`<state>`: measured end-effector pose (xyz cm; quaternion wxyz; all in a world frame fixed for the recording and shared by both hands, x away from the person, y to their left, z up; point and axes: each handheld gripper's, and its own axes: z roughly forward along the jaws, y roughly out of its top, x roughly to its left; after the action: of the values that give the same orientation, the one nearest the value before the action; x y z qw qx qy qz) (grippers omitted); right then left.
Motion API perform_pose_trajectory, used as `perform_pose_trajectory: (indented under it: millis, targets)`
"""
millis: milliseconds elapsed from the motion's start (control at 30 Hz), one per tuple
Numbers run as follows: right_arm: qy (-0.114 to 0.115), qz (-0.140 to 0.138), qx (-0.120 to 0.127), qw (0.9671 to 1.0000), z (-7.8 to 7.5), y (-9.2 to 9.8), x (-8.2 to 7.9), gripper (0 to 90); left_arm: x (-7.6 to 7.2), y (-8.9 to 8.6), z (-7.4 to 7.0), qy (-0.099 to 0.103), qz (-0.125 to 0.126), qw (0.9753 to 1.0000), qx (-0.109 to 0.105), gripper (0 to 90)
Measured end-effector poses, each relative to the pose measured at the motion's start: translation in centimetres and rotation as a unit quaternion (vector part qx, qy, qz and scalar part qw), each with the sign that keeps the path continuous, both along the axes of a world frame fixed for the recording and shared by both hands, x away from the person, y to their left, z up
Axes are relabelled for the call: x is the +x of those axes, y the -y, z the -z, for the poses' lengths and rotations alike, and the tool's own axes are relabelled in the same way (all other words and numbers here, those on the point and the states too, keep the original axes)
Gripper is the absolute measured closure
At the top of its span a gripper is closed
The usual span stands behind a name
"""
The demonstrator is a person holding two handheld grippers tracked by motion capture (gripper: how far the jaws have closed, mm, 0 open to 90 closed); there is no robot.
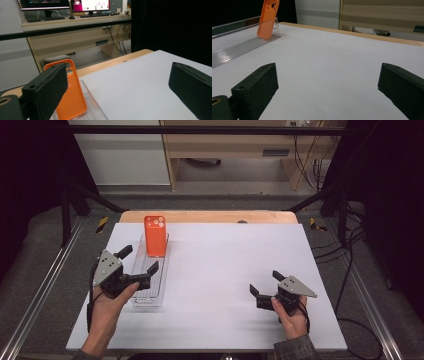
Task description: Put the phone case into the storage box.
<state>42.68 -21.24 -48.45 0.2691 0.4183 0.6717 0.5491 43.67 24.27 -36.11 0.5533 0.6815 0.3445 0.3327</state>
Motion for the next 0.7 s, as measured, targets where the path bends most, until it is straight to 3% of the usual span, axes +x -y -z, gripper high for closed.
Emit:
perform_pose_trajectory:
  millis: [433,700]
  targets:
    - [0.002,-0.005,-0.005,1.0,0.0,0.0,0.0,2.8,-0.3,-2.8,0.5,0.012,-0.018,0.9996,-0.019,2.2]
    - [0.003,-0.003,-0.006,1.0,0.0,0.4,-0.1,2.8,-0.7,-4.5,1.3,0.01,-0.033,0.999,-0.03,2.2]
